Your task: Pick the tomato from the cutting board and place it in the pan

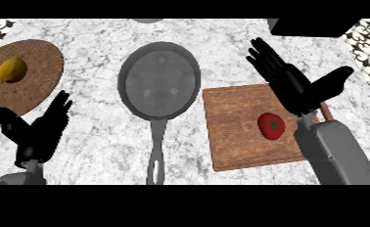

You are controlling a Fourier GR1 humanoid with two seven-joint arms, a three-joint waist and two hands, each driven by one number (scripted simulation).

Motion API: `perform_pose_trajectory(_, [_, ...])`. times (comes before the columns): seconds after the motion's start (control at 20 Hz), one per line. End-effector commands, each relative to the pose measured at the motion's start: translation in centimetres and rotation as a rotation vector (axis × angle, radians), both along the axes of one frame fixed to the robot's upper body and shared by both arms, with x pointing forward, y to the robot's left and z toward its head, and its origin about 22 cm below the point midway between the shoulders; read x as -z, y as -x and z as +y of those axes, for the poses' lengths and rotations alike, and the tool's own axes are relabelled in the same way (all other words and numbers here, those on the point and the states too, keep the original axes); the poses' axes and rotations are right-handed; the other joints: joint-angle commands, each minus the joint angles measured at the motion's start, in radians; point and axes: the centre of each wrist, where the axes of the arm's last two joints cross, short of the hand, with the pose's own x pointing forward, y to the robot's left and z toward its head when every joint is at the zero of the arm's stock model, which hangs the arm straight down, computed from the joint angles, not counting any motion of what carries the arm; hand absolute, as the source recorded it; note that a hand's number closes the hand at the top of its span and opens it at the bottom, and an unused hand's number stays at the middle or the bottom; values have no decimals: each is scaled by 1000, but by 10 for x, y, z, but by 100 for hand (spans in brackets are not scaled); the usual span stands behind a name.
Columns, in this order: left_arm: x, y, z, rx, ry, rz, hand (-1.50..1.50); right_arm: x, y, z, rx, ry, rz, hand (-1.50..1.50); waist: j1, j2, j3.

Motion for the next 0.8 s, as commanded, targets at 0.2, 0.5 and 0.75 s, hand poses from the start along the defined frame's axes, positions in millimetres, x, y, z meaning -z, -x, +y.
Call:
perform_pose_trajectory(0.2, [-60,-5,-3,75,-123,-237,0,-61,-21,12,-453,-144,-257,150,9,-4,51])
perform_pose_trajectory(0.5, [-75,-20,-38,81,-89,-299,0,-96,-12,-111,-396,196,-515,150,-28,6,54])
perform_pose_trajectory(0.75, [-71,-26,-61,105,-76,-311,0,-96,-8,-174,-357,372,-552,-150,10,14,52])
